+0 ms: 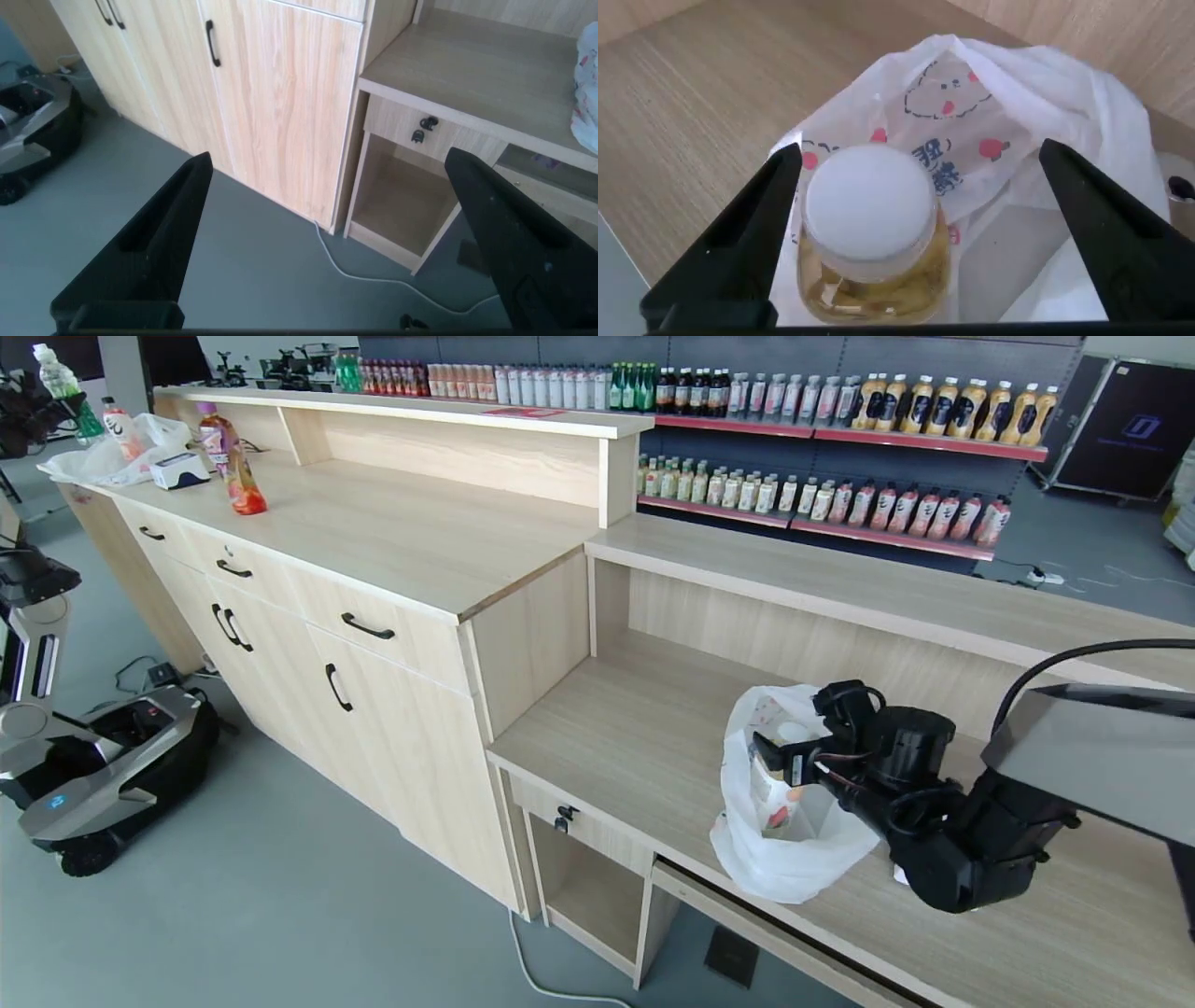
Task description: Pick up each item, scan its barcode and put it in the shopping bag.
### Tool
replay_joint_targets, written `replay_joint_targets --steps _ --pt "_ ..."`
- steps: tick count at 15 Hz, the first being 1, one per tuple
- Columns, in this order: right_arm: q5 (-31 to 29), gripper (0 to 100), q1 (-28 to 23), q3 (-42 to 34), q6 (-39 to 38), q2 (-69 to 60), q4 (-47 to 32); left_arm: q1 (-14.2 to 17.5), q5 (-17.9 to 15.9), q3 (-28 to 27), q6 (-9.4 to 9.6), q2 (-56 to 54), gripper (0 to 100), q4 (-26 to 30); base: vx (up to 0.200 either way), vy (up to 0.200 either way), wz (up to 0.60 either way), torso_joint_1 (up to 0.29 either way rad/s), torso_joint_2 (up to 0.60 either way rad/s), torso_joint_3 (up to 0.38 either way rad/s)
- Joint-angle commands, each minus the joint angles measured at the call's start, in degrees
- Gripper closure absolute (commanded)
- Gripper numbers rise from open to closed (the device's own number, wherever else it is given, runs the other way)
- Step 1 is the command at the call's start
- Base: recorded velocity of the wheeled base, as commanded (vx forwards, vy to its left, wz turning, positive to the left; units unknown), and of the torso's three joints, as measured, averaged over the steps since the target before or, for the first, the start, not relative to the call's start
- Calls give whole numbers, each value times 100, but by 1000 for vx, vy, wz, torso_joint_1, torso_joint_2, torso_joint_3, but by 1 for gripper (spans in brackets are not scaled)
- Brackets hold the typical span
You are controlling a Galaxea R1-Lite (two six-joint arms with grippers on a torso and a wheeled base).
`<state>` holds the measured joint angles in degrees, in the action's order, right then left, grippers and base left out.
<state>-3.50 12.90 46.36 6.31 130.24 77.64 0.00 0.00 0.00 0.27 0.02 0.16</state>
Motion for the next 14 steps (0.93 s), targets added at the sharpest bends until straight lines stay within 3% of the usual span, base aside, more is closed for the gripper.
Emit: replay_joint_targets --steps 1,4,7,9,10,12,14 --pt "-10 0 -288 -725 283 -2179 -918 0 0 0 0 -2 0 2 0 0 0 0 0 0" --pt "-116 0 -666 -1639 924 -3225 -1032 0 0 0 0 -2 0 2 0 0 -200 1 1 1" --pt "-872 0 -1035 -1323 1012 -3567 -1322 0 0 0 0 -2 0 2 0 0 -600 -2 -1 -1" --pt "-1839 0 -1272 -725 476 -3682 -2508 0 0 0 0 -2 0 2 0 0 -600 0 -2 2" --pt "-1874 0 -1281 -690 450 -3690 -2579 0 0 0 0 -2 0 2 0 0 -600 2 -2 -2" --pt "-2832 0 -1729 848 -798 -3673 -5092 0 0 0 0 -2 0 2 0 0 -600 -2 2 2" --pt "-3122 0 -2353 2307 -2126 -3233 -7281 0 0 0 0 -2 0 2 0 0 -300 1 1 -1"
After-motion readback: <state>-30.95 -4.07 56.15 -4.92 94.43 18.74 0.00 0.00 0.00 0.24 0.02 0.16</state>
